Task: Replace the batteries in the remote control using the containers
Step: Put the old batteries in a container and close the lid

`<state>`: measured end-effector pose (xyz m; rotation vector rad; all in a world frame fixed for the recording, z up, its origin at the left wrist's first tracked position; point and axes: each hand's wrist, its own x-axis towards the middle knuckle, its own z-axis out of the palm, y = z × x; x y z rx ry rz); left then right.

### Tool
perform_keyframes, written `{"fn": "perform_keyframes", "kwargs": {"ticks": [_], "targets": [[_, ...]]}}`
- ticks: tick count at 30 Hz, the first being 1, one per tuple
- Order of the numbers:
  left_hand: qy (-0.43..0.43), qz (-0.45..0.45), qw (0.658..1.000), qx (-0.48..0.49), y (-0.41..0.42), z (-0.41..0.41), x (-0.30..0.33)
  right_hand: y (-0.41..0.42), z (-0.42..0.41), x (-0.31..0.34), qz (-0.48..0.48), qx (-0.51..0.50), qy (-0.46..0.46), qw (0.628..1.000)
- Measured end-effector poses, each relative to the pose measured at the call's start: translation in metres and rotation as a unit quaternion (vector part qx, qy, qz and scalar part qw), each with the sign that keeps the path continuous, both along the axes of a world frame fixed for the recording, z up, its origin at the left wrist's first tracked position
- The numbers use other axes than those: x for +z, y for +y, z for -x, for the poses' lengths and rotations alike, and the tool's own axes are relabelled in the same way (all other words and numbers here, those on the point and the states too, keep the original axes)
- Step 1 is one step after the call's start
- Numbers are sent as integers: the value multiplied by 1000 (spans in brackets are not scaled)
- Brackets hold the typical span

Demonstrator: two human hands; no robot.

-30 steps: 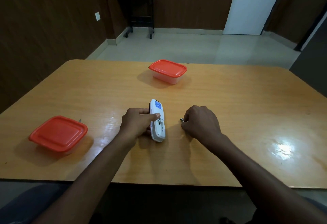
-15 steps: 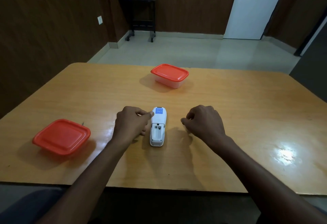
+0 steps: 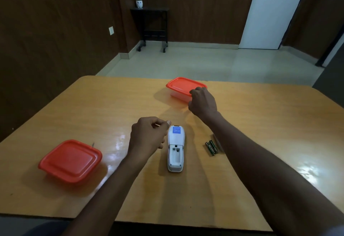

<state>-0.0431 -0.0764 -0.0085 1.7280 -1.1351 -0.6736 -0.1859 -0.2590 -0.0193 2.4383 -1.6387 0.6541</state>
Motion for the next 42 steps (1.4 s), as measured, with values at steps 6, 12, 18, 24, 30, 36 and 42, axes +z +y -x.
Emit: {"fn": "perform_keyframes", "kwargs": {"ticks": [6,12,18,24,30,36,42], "targets": [[-32,-8,999,-22,-1,-1,-4,-10,-4,-4,36,1,26,999],[57,-20,998,-18,4,4,5,24,22,-5,88,21,-33,995],[310,-14,949,-53,2,5,8,100,58,7,96,100,-157,978],[331,15,940,-79,5,13,3,143,97,14,43,173,-215,960],[243,49,965,-86,12,25,1,157,106,15,60,166,-250,952],[109,69,988,-84,23,47,4,183,83,25,62,262,-217,938],[53,114,990,-69,25,56,-2,179,77,21,122,280,-162,938]]}}
